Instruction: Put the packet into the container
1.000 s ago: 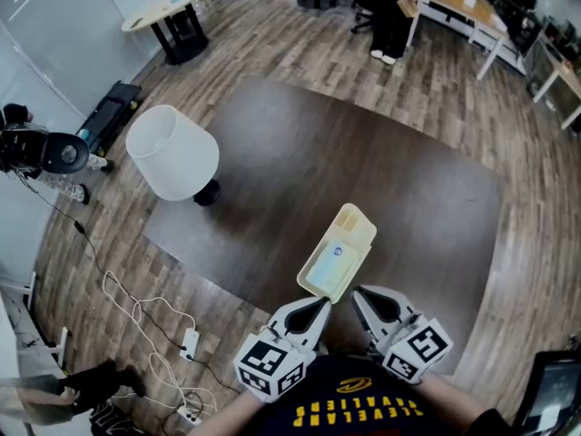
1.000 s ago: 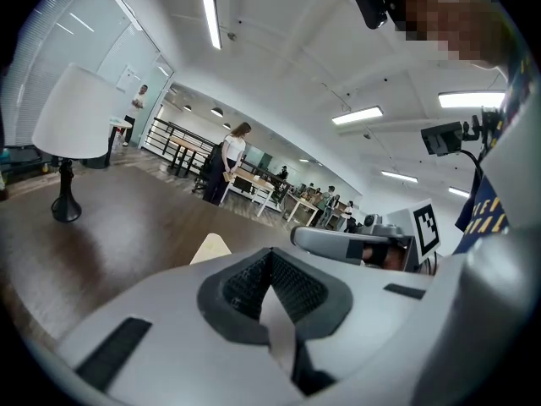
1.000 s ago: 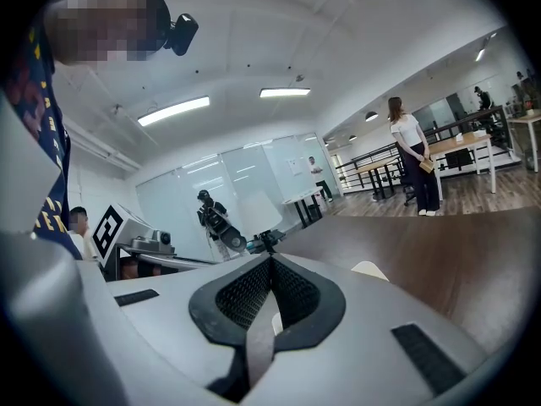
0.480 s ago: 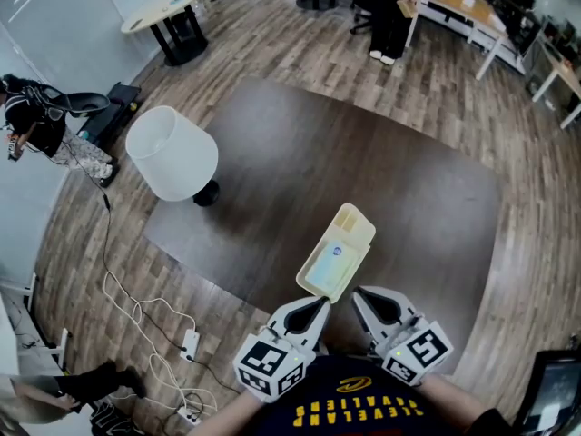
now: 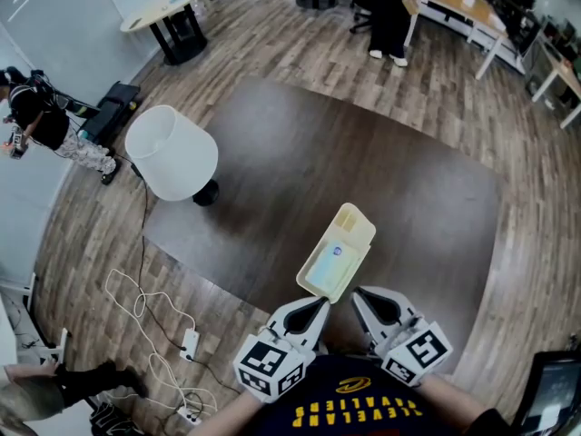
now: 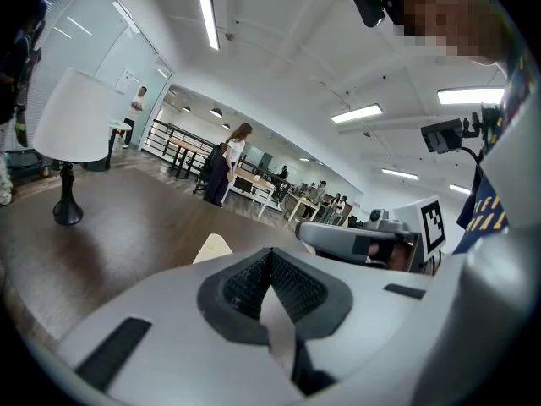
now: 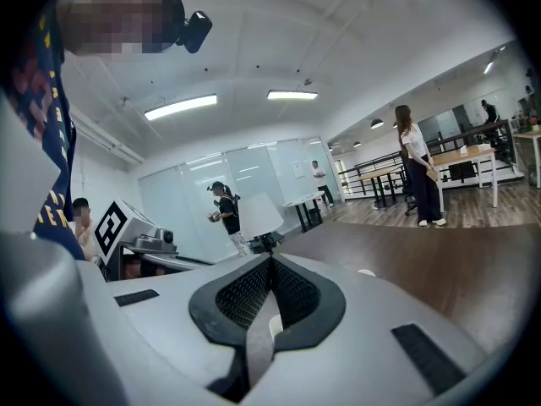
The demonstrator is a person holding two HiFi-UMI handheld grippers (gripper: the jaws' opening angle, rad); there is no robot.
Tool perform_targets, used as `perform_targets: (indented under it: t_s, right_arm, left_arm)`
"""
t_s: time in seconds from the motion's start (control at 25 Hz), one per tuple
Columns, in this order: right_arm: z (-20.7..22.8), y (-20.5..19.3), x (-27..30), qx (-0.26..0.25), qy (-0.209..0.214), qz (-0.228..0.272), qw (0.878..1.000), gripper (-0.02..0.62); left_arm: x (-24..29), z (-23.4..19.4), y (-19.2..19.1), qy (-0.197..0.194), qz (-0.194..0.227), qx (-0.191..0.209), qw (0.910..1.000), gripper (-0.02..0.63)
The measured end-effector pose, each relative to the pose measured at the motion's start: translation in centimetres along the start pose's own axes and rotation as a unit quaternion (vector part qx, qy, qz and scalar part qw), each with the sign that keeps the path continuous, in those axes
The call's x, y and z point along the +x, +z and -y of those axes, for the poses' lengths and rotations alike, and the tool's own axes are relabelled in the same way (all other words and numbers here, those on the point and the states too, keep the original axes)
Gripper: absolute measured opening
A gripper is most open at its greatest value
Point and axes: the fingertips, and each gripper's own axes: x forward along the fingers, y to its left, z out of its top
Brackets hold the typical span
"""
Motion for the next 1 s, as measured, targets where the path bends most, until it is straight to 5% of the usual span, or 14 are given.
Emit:
perform_targets:
  t_s: [0.8,1.0]
  right_arm:
    - [0.1,-0.7,0.6,-0.003,-0.004,0.000,1.000,0.009]
    - [-0.7,-2.2,3.3,-0.009,0.042,-0.004,0.999,0.009]
  left_arm:
    - [0.4,-0.9,-1.2,-0.001,-0.012,-0.002,0.9999,0.000]
    - [-1.2,-3.5,-1.5,0.055,-0.006,-0.004,0.9985,0.000]
